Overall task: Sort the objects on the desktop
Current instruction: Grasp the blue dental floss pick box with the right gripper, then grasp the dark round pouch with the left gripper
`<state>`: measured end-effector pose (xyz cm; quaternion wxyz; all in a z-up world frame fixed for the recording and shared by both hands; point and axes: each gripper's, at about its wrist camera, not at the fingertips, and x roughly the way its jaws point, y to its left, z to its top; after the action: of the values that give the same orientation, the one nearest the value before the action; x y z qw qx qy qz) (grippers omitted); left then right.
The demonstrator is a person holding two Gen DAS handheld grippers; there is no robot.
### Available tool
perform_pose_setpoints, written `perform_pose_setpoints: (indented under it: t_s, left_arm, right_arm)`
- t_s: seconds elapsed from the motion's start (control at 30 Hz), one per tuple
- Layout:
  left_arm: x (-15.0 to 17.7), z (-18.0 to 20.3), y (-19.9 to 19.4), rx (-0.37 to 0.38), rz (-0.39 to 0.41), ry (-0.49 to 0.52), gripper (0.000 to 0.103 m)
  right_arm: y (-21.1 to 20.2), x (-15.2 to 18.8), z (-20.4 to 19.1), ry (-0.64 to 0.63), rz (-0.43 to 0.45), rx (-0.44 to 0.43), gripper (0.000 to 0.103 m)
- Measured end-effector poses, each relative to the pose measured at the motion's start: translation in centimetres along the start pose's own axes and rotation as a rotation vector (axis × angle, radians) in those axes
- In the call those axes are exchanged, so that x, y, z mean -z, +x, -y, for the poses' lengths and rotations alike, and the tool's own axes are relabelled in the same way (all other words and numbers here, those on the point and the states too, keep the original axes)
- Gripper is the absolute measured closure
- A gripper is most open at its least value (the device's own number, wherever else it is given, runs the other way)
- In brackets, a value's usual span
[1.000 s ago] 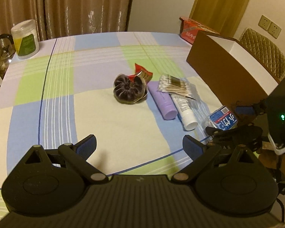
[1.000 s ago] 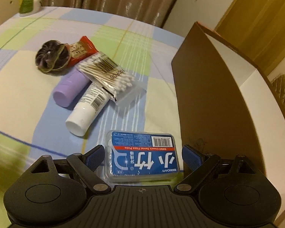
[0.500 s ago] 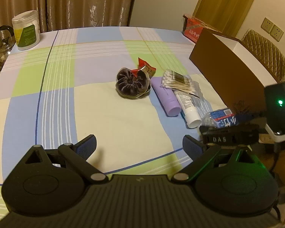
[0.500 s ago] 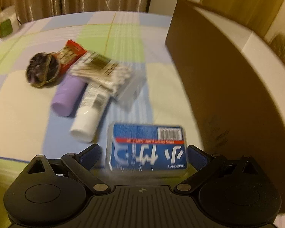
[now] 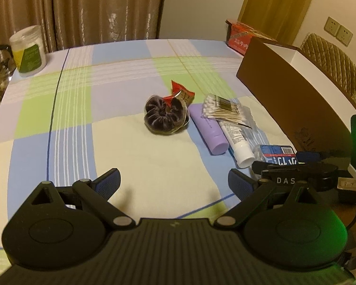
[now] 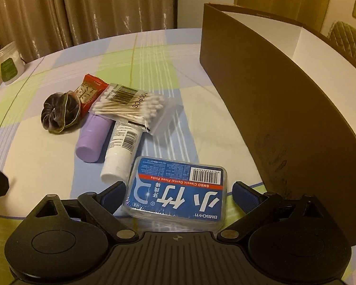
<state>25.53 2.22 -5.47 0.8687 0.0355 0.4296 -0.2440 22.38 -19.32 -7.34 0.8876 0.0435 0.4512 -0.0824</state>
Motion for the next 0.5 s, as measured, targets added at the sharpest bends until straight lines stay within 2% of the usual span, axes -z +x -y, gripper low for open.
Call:
perform_pose_setpoints:
  t_s: [0.07,0.23,0.5]
  left_arm:
    - [-0.5,0.2,0.4,-0.006,0.008,0.024,0.008]
    - [-2.1,0.2,1.8,-0.028,0.031,0.080,0.008]
    - [-4.9,-0.3,6.4,-0.047,0.033,0.155,0.011]
  right_arm:
    - [0.5,-0.1,0.2,-0.009,0.002,-0.008,0.015]
    - [-0.1,0.4,0.3,-0.038,-0.006,-0.036,0.015]
    - [-2.0,1.4,-0.1,-0.140,0.041,-0.044,0.015]
